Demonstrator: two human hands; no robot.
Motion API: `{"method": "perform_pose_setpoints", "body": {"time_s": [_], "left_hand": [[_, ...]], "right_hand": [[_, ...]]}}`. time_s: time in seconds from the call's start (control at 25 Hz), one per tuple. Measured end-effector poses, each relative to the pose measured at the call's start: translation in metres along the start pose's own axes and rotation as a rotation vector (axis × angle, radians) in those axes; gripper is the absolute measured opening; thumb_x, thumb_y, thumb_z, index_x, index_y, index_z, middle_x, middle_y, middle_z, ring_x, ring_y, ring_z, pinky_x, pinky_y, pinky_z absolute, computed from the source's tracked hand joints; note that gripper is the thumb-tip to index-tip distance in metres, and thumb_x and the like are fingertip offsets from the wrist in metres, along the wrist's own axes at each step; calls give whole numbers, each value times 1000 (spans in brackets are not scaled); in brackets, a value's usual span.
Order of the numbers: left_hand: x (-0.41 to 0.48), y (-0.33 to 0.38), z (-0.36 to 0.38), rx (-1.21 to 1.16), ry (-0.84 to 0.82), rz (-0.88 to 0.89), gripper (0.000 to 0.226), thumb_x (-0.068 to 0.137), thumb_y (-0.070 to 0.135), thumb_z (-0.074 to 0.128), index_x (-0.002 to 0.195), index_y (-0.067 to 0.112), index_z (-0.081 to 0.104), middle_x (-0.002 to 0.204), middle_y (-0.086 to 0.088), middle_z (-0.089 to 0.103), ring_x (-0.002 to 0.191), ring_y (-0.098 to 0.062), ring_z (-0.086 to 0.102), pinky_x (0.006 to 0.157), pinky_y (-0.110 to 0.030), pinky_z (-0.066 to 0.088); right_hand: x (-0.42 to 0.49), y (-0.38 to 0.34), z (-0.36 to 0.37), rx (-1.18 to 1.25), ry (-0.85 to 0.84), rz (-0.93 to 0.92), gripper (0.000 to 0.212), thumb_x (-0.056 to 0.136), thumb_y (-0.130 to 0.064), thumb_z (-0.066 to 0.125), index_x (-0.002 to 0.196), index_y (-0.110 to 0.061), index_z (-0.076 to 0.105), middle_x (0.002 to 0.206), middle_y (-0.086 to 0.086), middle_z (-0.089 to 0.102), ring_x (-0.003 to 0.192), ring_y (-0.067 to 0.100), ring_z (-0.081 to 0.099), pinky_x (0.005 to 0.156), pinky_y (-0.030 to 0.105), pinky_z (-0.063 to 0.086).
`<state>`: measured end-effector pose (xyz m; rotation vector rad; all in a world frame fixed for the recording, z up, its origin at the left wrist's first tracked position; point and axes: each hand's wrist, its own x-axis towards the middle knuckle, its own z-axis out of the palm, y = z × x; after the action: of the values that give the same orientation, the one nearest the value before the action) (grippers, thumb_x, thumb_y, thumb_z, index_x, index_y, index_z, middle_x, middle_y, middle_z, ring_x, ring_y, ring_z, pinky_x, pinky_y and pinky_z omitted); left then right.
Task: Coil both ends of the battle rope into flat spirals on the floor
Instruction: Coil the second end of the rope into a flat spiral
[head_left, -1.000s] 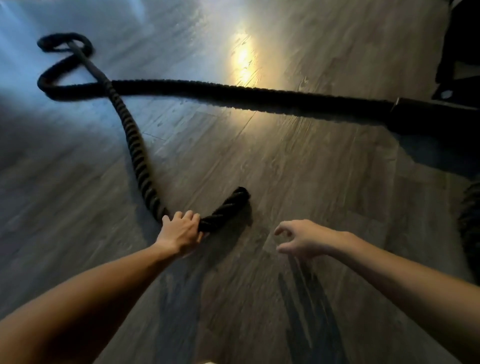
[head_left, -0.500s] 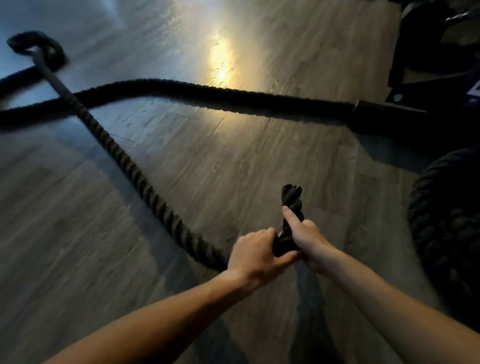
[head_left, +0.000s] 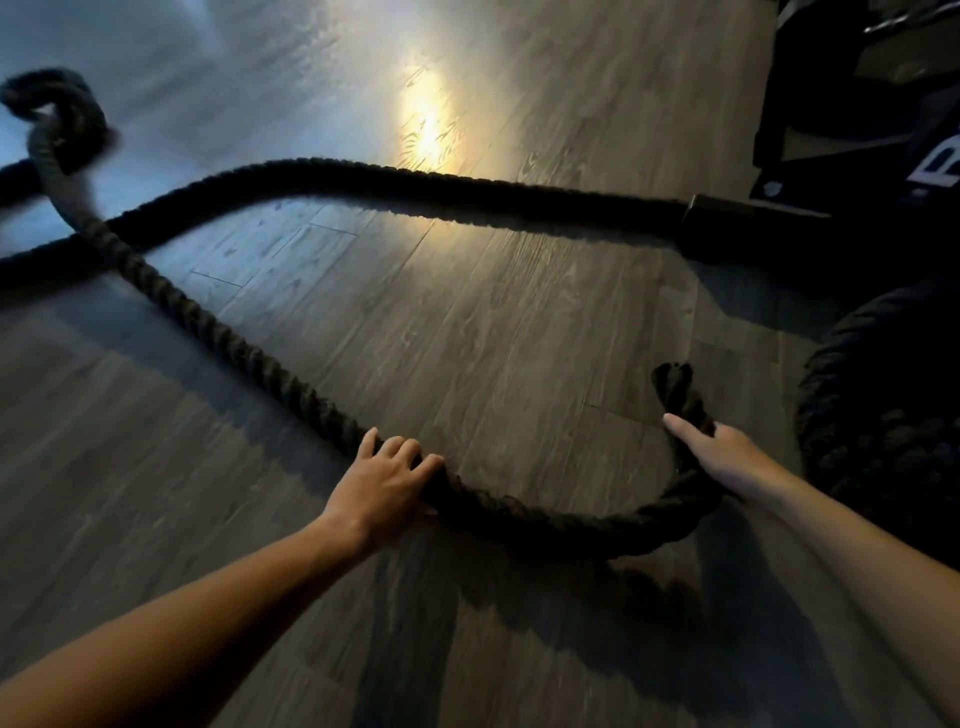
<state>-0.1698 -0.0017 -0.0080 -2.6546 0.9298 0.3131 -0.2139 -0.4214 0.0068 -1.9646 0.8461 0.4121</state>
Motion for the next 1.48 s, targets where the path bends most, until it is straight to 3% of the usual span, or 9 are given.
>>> {"method": "perform_pose_setpoints", "body": {"time_s": [0.16, 0.28, 0.44, 0.56, 0.84, 0.96, 1.08, 1.32, 1.48], "left_hand": [[-16, -2, 5, 101, 26, 103, 64, 95, 65, 25, 133, 18, 45, 122, -6, 57, 105, -27, 57, 86, -41, 46], [-44, 2, 2, 29, -88, 206, 66, 89, 69, 23, 124, 18, 47, 110, -3, 61, 92, -26, 62, 76, -40, 49], [-71, 63, -18, -23, -14, 432, 37, 81, 41, 30, 94, 28, 61, 79, 9, 67, 68, -8, 68, 54, -25, 51], [-73, 136, -38, -114, 45, 472, 22, 81, 46, 45, 75, 32, 60, 58, 16, 60, 49, 4, 59, 35, -17, 38], [-40, 140, -41, -548, -151, 316, 61, 88, 73, 41, 121, 25, 56, 120, -1, 63, 104, -28, 64, 80, -38, 48], [-29, 84, -30, -491, 229, 114, 53, 84, 62, 62, 125, 28, 56, 123, -1, 58, 108, -27, 58, 85, -40, 52], [-11, 34, -30, -429, 261, -28, 61, 78, 56, 74, 129, 29, 55, 126, -3, 55, 109, -27, 55, 85, -44, 54], [-26, 25, -6, -540, 36, 267, 52, 98, 24, 53, 145, 41, 38, 132, 7, 53, 101, -21, 65, 79, -39, 55], [-4, 0, -26, 44, 39, 776, 76, 83, 30, 61, 147, 51, 26, 147, -6, 40, 124, -25, 49, 88, -39, 54]], "right_hand": [[-9, 18, 34, -89, 35, 34, 122, 66, -71, 77, 159, -23, 14, 159, 10, 33, 139, 33, 41, 103, 43, 47], [-13, 9, 53, -73, 7, -2, 112, 71, -52, 81, 158, -35, 13, 156, 7, 37, 131, 32, 49, 66, 31, 58], [-14, -15, 61, -246, -4, -224, 91, 76, -28, 77, 155, -30, 32, 148, 14, 48, 135, 32, 45, 107, 37, 42], [-26, -20, 59, -237, 7, -286, 91, 72, -25, 84, 151, -21, 40, 144, 14, 50, 135, 33, 43, 111, 40, 39], [-58, 28, 66, -437, 166, -204, 76, 89, -23, 66, 155, -24, 27, 136, 15, 39, 126, 39, 41, 104, 45, 38], [-56, 18, 56, -510, -104, -451, 76, 83, -8, 66, 152, -27, 39, 126, 6, 43, 121, 31, 47, 103, 37, 42], [-56, -5, 72, -768, -412, -721, 79, 80, -4, 62, 148, -39, 42, 127, -2, 44, 118, 23, 47, 102, 39, 44], [-68, 29, 89, -463, -27, -635, 86, 78, -36, 77, 153, -38, 34, 126, -3, 43, 119, 21, 42, 103, 38, 42], [-108, 100, 95, -316, 136, -395, 88, 78, -48, 73, 153, -35, 29, 119, -13, 31, 114, 16, 39, 95, 36, 41]]}}
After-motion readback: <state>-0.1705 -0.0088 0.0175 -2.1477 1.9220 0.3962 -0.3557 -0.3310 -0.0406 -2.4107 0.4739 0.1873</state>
